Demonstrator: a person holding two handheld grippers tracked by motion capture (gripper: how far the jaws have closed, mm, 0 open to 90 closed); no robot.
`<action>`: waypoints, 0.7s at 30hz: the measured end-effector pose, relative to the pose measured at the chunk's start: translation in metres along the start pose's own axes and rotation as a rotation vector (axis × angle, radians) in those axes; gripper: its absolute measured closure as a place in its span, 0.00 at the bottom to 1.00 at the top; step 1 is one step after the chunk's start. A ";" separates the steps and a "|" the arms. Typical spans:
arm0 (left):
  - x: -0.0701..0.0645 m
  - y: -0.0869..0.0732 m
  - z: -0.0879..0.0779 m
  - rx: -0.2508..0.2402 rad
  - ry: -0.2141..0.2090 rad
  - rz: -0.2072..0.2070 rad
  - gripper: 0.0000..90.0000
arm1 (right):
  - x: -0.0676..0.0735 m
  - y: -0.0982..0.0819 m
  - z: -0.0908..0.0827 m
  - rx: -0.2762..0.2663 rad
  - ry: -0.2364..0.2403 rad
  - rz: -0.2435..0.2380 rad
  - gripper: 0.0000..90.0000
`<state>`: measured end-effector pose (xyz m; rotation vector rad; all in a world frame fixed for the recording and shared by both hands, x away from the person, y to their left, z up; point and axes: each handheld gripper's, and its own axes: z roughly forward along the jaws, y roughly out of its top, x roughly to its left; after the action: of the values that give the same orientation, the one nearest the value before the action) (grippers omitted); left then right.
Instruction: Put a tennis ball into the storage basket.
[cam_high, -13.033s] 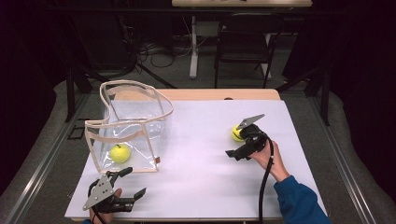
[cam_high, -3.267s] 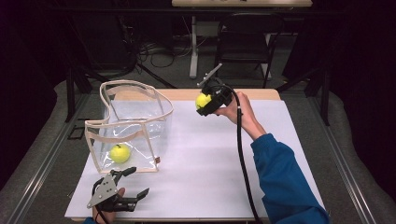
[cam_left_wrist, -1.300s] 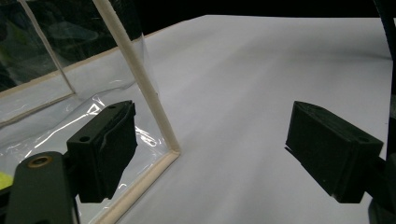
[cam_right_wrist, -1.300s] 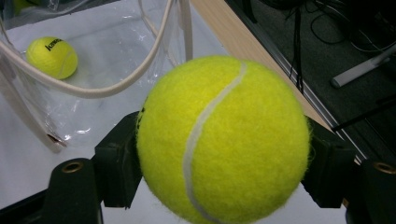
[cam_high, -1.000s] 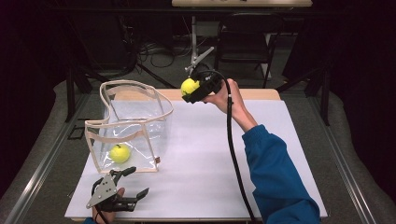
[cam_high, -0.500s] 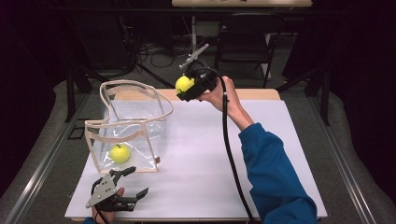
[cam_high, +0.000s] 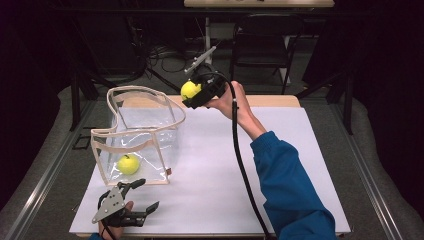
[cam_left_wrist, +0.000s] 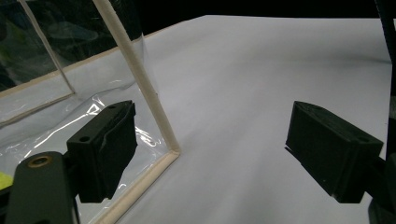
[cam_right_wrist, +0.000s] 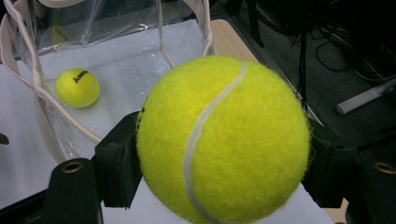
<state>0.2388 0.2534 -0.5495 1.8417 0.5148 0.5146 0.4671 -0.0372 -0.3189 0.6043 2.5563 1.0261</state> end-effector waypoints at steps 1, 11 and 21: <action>0.000 0.000 0.000 -0.001 0.003 -0.001 0.18 | 0.001 0.001 0.000 -0.002 0.002 0.001 0.29; 0.000 0.000 0.000 0.001 0.002 0.000 0.18 | 0.008 0.009 0.004 -0.011 0.011 -0.016 0.29; -0.001 0.000 0.000 -0.001 0.002 0.002 0.18 | 0.013 0.014 0.006 -0.021 0.023 -0.020 0.29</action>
<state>0.2383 0.2531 -0.5493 1.8412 0.5142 0.5176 0.4623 -0.0176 -0.3148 0.5638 2.5629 1.0573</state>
